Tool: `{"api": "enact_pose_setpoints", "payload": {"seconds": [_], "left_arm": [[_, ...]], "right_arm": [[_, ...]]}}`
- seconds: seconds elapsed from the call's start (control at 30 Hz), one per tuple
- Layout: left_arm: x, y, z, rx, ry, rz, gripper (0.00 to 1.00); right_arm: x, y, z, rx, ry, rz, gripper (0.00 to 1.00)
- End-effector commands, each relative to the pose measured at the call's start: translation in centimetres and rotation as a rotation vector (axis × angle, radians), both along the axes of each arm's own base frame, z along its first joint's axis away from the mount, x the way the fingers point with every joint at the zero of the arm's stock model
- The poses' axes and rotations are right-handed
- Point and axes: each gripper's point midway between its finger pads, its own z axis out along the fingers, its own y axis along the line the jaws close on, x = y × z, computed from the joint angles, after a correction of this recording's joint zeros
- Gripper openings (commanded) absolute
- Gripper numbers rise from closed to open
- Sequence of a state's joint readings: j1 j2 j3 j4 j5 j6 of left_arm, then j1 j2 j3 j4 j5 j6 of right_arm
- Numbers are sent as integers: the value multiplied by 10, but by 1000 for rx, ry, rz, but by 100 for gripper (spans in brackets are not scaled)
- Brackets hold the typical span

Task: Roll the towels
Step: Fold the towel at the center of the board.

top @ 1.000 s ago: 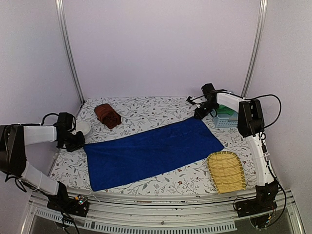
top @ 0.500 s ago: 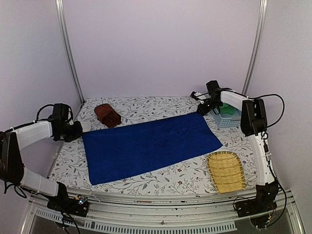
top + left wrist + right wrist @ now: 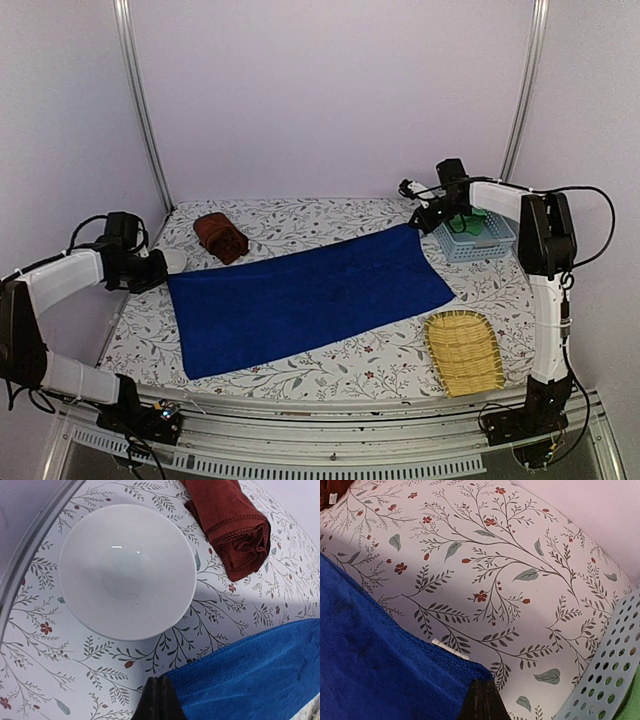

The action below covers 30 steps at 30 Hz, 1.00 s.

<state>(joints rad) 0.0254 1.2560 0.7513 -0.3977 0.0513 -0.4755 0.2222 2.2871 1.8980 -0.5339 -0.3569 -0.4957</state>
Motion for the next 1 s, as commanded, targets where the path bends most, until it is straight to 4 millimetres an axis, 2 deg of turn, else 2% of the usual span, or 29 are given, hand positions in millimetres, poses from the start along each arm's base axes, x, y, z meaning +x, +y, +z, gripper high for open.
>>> {"api": "enact_pose_setpoints", "payload": {"seconds": [0.0,0.23,0.47,0.8,0.97], "left_arm": [[-12,-6,4,-25,39,-18,0],[-30,-18,4,-81,98,-59,0],[-42,-26,12,-102,93,-106,0],[-72,-37,5,-152,205,-132,0],[-90,-39,-7,-149,297,-140,0]], "right_arm": [[-7,-9,39,-7,-100,9,2],[-28,-25,39,-17,-77,-8,2],[-50,-48,37,-23,-49,-31,2],[-86,-54,34,-4,-11,-30,2],[-106,-58,21,-12,29,-34,2]]}}
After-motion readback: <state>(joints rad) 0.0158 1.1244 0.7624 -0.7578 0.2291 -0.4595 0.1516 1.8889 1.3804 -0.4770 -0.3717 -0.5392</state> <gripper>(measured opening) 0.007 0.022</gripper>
